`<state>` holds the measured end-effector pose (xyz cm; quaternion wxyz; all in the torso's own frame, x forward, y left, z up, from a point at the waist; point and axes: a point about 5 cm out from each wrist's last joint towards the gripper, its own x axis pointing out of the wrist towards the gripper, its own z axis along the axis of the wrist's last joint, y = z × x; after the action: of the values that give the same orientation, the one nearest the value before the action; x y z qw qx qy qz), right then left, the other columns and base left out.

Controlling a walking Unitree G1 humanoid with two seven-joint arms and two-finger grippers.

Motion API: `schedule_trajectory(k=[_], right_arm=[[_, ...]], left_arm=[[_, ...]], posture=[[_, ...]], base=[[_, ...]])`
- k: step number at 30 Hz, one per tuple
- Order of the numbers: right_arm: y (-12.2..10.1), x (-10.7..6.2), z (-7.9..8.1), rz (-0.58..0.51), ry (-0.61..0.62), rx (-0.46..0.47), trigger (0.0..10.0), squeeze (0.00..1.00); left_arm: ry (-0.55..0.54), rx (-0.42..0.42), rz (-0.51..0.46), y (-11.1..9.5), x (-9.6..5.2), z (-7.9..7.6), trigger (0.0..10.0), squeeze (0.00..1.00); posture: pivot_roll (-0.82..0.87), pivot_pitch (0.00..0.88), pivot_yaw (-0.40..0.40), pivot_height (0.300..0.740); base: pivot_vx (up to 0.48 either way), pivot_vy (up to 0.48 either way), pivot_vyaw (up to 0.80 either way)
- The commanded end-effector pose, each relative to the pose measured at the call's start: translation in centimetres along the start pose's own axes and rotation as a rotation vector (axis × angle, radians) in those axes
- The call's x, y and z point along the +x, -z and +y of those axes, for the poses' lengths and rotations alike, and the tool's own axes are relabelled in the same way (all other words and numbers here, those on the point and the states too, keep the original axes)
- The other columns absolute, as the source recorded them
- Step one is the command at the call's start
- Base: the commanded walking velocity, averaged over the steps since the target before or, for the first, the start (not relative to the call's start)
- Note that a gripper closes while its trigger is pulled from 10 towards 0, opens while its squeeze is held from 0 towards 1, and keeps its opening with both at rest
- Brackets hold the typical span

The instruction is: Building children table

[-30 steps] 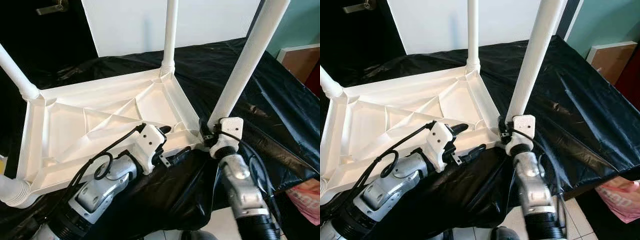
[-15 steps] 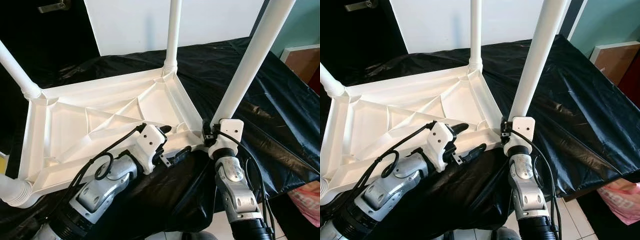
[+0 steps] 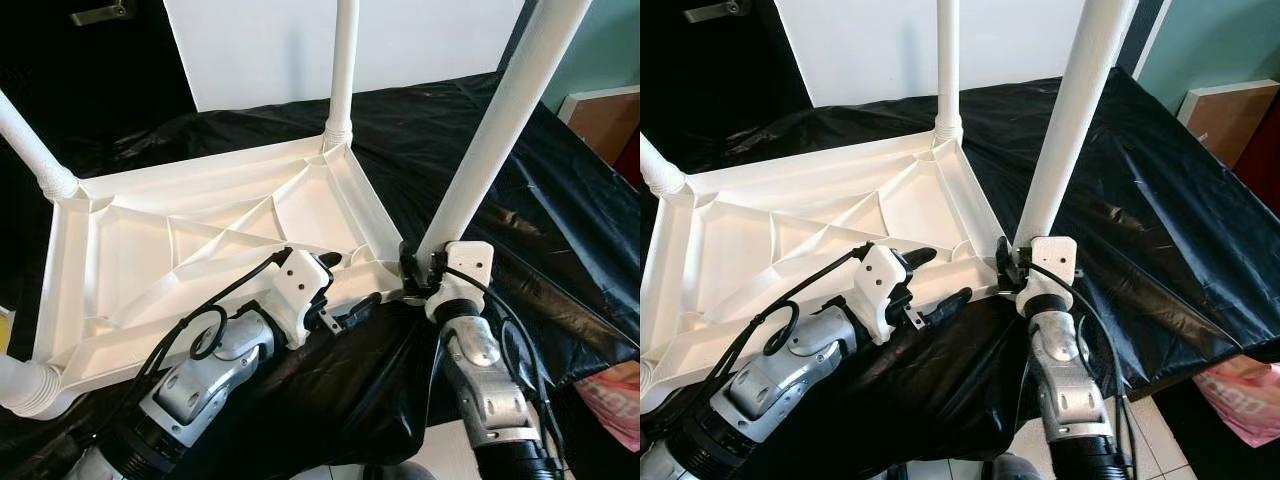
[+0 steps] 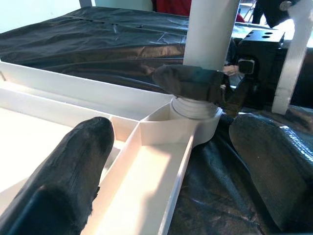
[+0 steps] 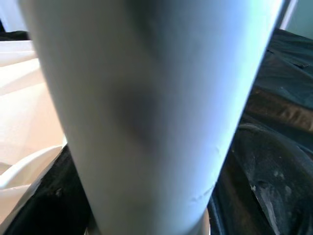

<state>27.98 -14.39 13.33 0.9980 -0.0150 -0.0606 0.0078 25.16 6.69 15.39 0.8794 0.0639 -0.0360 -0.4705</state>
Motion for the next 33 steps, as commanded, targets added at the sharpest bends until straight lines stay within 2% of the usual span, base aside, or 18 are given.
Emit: schedule_trajectory(k=[1,2,4,9,10,19,21,22,24,27,28,30,31,33], right_arm=[[0.5,-0.4,-0.5,0.022,-0.002,-0.003,10.0,0.0],[0.4,-0.5,-0.4,0.013,-0.055,-0.002,10.0,0.0],[0.4,-0.5,-0.4,0.009,-0.077,-0.005,10.0,0.0],[0.0,-0.4,-1.0,-0.015,-0.145,-0.032,10.0,0.0],[-0.1,-0.2,-1.4,-0.023,-0.179,-0.04,10.0,0.0],[-0.5,0.9,-2.4,-0.033,-0.364,-0.083,10.0,0.0],[-0.5,1.1,-2.5,-0.029,-0.39,-0.092,10.0,0.0],[-0.4,1.5,-2.3,-0.015,-0.457,-0.091,10.0,0.0],[-0.4,1.6,-2.3,-0.012,-0.475,-0.089,10.0,0.0],[-0.2,2.1,-2.1,-0.015,-0.548,-0.124,10.0,0.0],[0.0,2.2,-2.1,-0.01,-0.561,-0.124,5.0,0.0],[0.0,2.3,-2.1,-0.007,-0.565,-0.12,5.0,0.0],[0.2,2.5,-2.0,-0.009,-0.586,-0.12,4.2,0.0],[0.2,2.5,-2.0,-0.011,-0.591,-0.121,4.2,0.0]], left_arm=[[0.224,0.005,0.006,0.0,-0.2,-0.9,10.0,1.0],[0.223,-0.023,-0.013,-0.1,-0.3,-0.9,0.0,0.0],[0.218,-0.04,-0.024,-0.2,-0.3,-0.8,0.0,0.0],[0.205,-0.012,-0.01,-0.1,-0.3,-0.7,0.2,0.0],[0.207,0.015,0.012,0.2,-0.2,-0.7,10.0,0.0],[0.225,0.04,0.042,0.6,-0.1,-1.0,10.0,0.0],[0.232,0.045,0.048,0.6,-0.1,-1.1,10.0,0.0],[0.239,0.049,0.054,0.7,-0.2,-1.1,10.0,0.0],[0.241,0.05,0.055,0.7,-0.2,-1.2,10.0,0.0],[0.242,0.052,0.055,0.7,-0.2,-1.1,10.0,0.0],[0.241,0.052,0.055,0.7,-0.1,-1.1,10.0,0.0],[0.241,0.053,0.054,0.6,-0.1,-1.1,10.0,0.0],[0.25,0.051,0.053,0.6,-0.2,-1.1,10.0,0.0],[0.253,0.05,0.052,0.7,-0.2,-1.1,10.0,0.0]], posture=[[-0.02,0.111,-0.011,0.74],[-0.02,0.111,-0.011,0.74],[-0.02,0.111,-0.011,0.74],[-0.02,0.115,-0.009,0.74],[-0.02,0.118,-0.01,0.74],[-0.02,0.117,-0.009,0.74],[-0.02,0.115,-0.006,0.74],[-0.02,0.116,-0.004,0.74],[-0.02,0.116,-0.004,0.74],[-0.02,0.118,0.001,0.74],[-0.02,0.12,0.003,0.74],[-0.02,0.12,0.003,0.74],[-0.02,0.122,0.004,0.74],[-0.02,0.122,0.004,0.74]], base=[[0.0,0.0,0.0],[0.0,0.0,0.0],[0.0,0.0,0.0],[0.0,0.0,0.0],[0.0,0.0,0.0],[0.0,0.0,0.0],[0.0,0.0,0.0],[0.0,0.0,0.0],[0.0,0.0,0.0],[0.0,0.0,0.0],[0.0,0.0,0.0],[0.0,0.0,0.0],[0.0,0.0,0.0],[0.0,0.0,0.0]])
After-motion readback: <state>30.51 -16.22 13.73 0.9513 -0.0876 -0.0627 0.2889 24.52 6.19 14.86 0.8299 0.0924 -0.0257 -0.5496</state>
